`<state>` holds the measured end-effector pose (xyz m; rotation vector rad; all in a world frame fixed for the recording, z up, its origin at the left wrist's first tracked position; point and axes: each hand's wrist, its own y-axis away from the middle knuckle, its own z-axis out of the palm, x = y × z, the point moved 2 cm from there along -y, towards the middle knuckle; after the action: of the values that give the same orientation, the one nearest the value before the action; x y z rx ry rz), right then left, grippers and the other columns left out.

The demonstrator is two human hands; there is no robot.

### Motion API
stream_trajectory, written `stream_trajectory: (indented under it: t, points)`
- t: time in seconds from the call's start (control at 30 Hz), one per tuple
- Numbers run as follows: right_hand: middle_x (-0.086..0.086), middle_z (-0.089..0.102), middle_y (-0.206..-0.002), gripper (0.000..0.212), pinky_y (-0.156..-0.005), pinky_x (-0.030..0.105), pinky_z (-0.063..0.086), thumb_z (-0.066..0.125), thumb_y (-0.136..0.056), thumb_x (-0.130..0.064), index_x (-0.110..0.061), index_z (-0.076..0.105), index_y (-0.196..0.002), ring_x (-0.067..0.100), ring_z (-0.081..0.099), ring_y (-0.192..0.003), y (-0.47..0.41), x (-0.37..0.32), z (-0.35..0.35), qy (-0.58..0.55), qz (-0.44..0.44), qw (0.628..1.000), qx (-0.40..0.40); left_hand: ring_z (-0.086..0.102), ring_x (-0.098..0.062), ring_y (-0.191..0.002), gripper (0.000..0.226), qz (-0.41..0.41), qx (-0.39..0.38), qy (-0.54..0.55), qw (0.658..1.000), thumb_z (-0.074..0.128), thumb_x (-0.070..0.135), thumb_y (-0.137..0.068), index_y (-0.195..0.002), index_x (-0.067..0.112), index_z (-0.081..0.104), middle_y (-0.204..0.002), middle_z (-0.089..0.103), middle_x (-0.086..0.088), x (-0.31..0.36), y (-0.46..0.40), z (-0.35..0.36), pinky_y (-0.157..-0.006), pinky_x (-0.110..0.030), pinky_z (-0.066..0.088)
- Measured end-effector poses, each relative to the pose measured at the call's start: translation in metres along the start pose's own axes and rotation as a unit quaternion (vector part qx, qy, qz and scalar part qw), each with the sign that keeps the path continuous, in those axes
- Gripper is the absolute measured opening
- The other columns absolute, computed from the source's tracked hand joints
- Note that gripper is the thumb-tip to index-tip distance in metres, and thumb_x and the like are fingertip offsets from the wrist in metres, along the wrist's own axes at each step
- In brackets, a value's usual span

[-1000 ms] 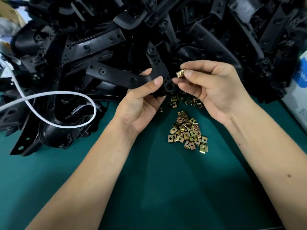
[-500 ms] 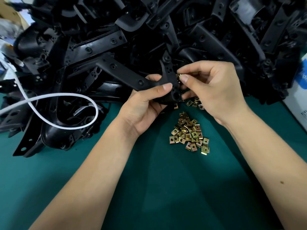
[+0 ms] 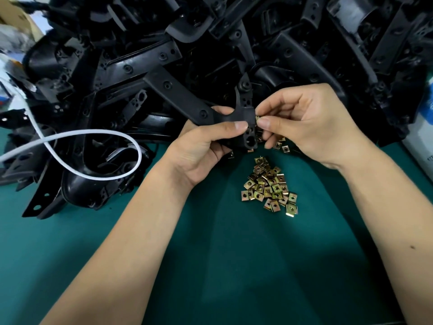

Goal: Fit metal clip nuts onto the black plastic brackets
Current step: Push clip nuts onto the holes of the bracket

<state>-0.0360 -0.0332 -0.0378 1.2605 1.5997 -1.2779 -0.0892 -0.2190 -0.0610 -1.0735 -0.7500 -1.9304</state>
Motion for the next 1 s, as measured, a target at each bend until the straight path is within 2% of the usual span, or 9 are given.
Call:
stream_trajectory:
  t: [0.13, 0.3, 0.33, 0.4, 0.47, 0.67, 0.83, 1.0]
  points:
    - [0.008, 0.072, -0.076, 0.011, -0.059, 0.027, 0.059, 0.073, -0.092, 0.002, -0.006, 0.076, -0.098, 0.021, 0.07, -0.064, -0.001, 0.002, 0.0, -0.006, 0.005, 1.0, 0.02, 0.074, -0.025, -0.087, 0.033, -0.002, 0.003, 0.027, 1.0, 0.075, -0.003, -0.071, -0.095, 0.015, 0.06, -0.093, 0.076, -0.011, -0.002, 0.001, 0.001, -0.075, -0.037, 0.063]
    - [0.013, 0.075, -0.084, 0.016, -0.06, 0.025, 0.057, 0.072, -0.093, 0.001, -0.005, 0.076, -0.107, 0.02, 0.07, -0.066, -0.003, 0.01, 0.002, -0.02, 0.053, 0.996, 0.073, 0.067, -0.035, -0.103, 0.037, 0.041, 0.005, -0.041, 0.998, 0.077, -0.005, -0.074, -0.095, 0.016, 0.055, -0.127, 0.067, -0.03, -0.001, 0.0, 0.0, -0.079, -0.039, 0.058]
    - [0.014, 0.075, -0.084, 0.015, -0.061, 0.025, 0.057, 0.073, -0.093, 0.0, -0.006, 0.077, -0.106, 0.021, 0.07, -0.067, -0.002, 0.012, 0.002, -0.028, 0.063, 0.994, 0.08, 0.069, -0.033, -0.101, 0.036, 0.048, 0.007, -0.053, 0.997, 0.077, -0.004, -0.074, -0.095, 0.016, 0.055, -0.123, 0.069, -0.029, -0.001, -0.001, 0.001, -0.076, -0.037, 0.06]
    - [0.016, 0.075, -0.082, 0.012, -0.062, 0.024, 0.057, 0.074, -0.092, -0.001, -0.006, 0.077, -0.103, 0.021, 0.07, -0.067, -0.002, 0.012, 0.004, -0.04, 0.075, 0.993, 0.087, 0.073, -0.024, -0.086, 0.036, 0.061, 0.022, -0.073, 0.995, 0.079, -0.002, -0.072, -0.094, 0.016, 0.057, -0.102, 0.076, -0.017, -0.003, -0.001, 0.001, -0.069, -0.031, 0.059]
    - [0.016, 0.075, -0.08, 0.011, -0.061, 0.023, 0.056, 0.074, -0.092, 0.0, -0.007, 0.078, -0.1, 0.021, 0.07, -0.066, -0.001, 0.011, 0.005, -0.046, 0.082, 0.992, 0.087, 0.072, -0.019, -0.077, 0.037, 0.076, 0.043, -0.087, 0.992, 0.082, -0.001, -0.069, -0.093, 0.016, 0.058, -0.088, 0.075, -0.007, -0.005, 0.0, 0.002, -0.067, -0.028, 0.057]
    - [0.008, 0.072, -0.07, 0.013, -0.059, 0.02, 0.055, 0.075, -0.089, 0.003, -0.01, 0.078, -0.09, 0.017, 0.067, -0.061, -0.001, 0.006, -0.002, -0.027, 0.097, 0.994, 0.05, 0.073, -0.024, -0.083, 0.041, 0.092, 0.041, -0.11, 0.989, 0.083, -0.012, -0.067, -0.092, 0.015, 0.063, -0.091, 0.072, -0.013, -0.005, 0.001, 0.003, -0.073, -0.03, 0.059]
    - [0.014, 0.072, -0.075, 0.016, -0.059, 0.021, 0.055, 0.074, -0.089, 0.003, -0.012, 0.077, -0.09, 0.02, 0.067, -0.064, 0.0, 0.002, -0.003, -0.017, 0.078, 0.997, 0.02, 0.073, -0.022, -0.078, 0.043, 0.074, 0.04, -0.09, 0.992, 0.083, -0.011, -0.066, -0.091, 0.016, 0.062, -0.086, 0.074, -0.009, -0.004, 0.002, 0.005, -0.071, -0.031, 0.06]
    - [0.008, 0.075, -0.08, 0.021, -0.062, 0.021, 0.057, 0.076, -0.086, 0.007, -0.012, 0.077, -0.096, 0.014, 0.07, -0.067, 0.001, 0.0, -0.002, -0.03, 0.045, 0.998, 0.01, 0.075, -0.021, -0.081, 0.04, 0.043, 0.025, -0.026, 0.998, 0.081, -0.008, -0.069, -0.095, 0.015, 0.061, -0.087, 0.076, -0.007, -0.005, 0.001, 0.004, -0.069, -0.032, 0.061]
